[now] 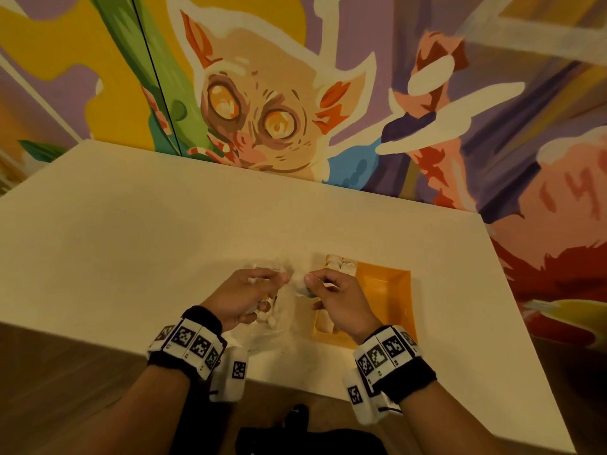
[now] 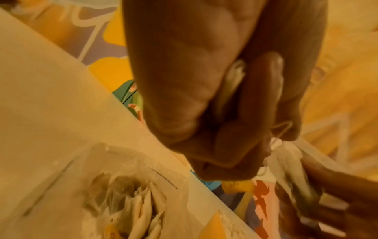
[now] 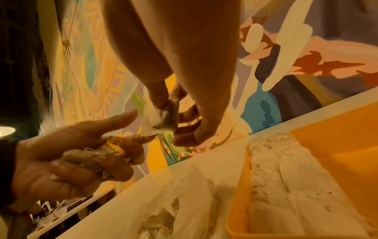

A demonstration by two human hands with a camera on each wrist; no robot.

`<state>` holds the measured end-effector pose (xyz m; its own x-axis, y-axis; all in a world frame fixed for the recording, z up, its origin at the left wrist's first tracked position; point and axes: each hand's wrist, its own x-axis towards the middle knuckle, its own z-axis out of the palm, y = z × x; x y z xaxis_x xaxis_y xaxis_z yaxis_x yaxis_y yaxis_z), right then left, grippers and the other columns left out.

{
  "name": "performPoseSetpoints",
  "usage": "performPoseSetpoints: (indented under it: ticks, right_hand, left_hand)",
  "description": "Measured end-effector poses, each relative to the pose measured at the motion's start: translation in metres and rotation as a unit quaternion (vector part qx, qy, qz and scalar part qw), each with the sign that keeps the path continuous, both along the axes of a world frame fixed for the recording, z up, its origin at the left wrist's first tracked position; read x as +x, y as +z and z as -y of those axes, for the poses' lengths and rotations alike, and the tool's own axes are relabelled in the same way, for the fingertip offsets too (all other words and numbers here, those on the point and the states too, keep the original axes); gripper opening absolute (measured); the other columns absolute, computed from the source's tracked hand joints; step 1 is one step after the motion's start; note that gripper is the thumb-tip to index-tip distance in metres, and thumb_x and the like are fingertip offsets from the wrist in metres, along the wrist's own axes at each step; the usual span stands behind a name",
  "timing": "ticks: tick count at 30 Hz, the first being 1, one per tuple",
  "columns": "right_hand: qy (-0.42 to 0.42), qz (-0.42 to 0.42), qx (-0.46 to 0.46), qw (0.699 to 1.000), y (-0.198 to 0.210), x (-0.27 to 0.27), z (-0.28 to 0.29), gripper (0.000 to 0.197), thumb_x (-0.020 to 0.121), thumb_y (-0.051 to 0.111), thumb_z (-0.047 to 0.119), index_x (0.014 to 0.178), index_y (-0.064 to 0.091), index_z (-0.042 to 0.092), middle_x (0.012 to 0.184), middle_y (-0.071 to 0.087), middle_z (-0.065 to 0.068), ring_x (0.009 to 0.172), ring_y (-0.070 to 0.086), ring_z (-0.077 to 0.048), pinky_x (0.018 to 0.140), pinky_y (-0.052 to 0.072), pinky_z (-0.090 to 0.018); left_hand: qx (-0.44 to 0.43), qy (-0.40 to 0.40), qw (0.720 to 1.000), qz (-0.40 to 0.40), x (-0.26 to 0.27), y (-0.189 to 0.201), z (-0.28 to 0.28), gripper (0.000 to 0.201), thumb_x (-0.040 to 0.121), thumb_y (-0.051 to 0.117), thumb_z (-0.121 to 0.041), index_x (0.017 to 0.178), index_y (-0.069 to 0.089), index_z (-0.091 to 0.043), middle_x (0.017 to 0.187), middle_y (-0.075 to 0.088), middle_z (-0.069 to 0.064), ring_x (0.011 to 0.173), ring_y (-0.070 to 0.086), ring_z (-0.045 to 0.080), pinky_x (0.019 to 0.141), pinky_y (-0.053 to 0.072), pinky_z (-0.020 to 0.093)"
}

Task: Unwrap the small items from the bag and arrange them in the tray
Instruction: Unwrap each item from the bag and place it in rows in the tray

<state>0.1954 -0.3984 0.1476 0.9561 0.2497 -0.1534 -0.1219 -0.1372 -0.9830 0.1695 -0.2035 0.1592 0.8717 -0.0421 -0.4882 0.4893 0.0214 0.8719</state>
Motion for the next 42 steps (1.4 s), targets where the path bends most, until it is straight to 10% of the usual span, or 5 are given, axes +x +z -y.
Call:
performPoseSetpoints:
  ticks: [7,13,24,34,42]
  right_hand:
    - [-0.008,0.004,-0.001,1.0,-0.002,0.001,-0.004,0.008,0.089,0.067,0.024,0.085,0.071,0.018,0.087,0.066,-0.001,0.078,0.064,-0.015,0.063,0.056,-0.031]
    - [0.007,0.05,-0.086,0.995,-0.007,0.003,-0.004,0.013,0.086,0.072,0.02,0.076,0.066,0.024,0.081,0.065,0.005,0.056,0.054,0.0,0.057,0.043,-0.019]
    - [0.008,0.048,-0.068,0.996,-0.006,0.004,-0.006,0.02,0.089,0.068,0.016,0.074,0.059,0.026,0.073,0.06,0.003,0.07,0.059,-0.013,0.064,0.048,-0.028]
    - [0.005,0.066,-0.063,0.996,-0.002,0.008,-0.005,0.018,0.09,0.067,0.015,0.077,0.059,0.027,0.077,0.063,-0.002,0.067,0.058,-0.01,0.059,0.046,-0.019]
    - [0.008,0.065,-0.048,0.997,-0.002,0.009,-0.004,0.02,0.082,0.076,0.026,0.096,0.063,0.029,0.1,0.064,0.0,0.091,0.063,-0.014,0.073,0.053,-0.025]
  left_hand:
    - [0.119,0.016,0.985,0.124,0.006,0.004,0.012,0.013,0.086,0.072,-0.023,0.09,0.074,-0.01,0.059,0.06,-0.01,0.045,0.046,0.005,0.043,0.033,0.017]
    - [0.336,-0.043,0.9,0.274,0.016,0.01,0.008,0.01,0.09,0.066,-0.028,0.082,0.071,-0.026,0.069,0.064,-0.01,0.061,0.056,-0.001,0.057,0.037,0.008]
    - [0.297,-0.033,0.921,0.249,0.019,0.005,0.002,0.012,0.086,0.071,-0.034,0.081,0.07,-0.024,0.077,0.064,-0.016,0.068,0.056,-0.008,0.063,0.036,0.005]
    - [0.245,-0.044,0.935,0.254,0.024,0.013,0.01,0.015,0.092,0.065,-0.027,0.086,0.076,-0.02,0.086,0.073,-0.011,0.078,0.068,0.016,0.066,0.051,0.022]
    - [0.273,-0.037,0.924,0.265,0.021,0.02,0.01,0.009,0.083,0.075,-0.029,0.079,0.078,-0.021,0.062,0.065,-0.019,0.064,0.06,-0.005,0.06,0.039,0.006]
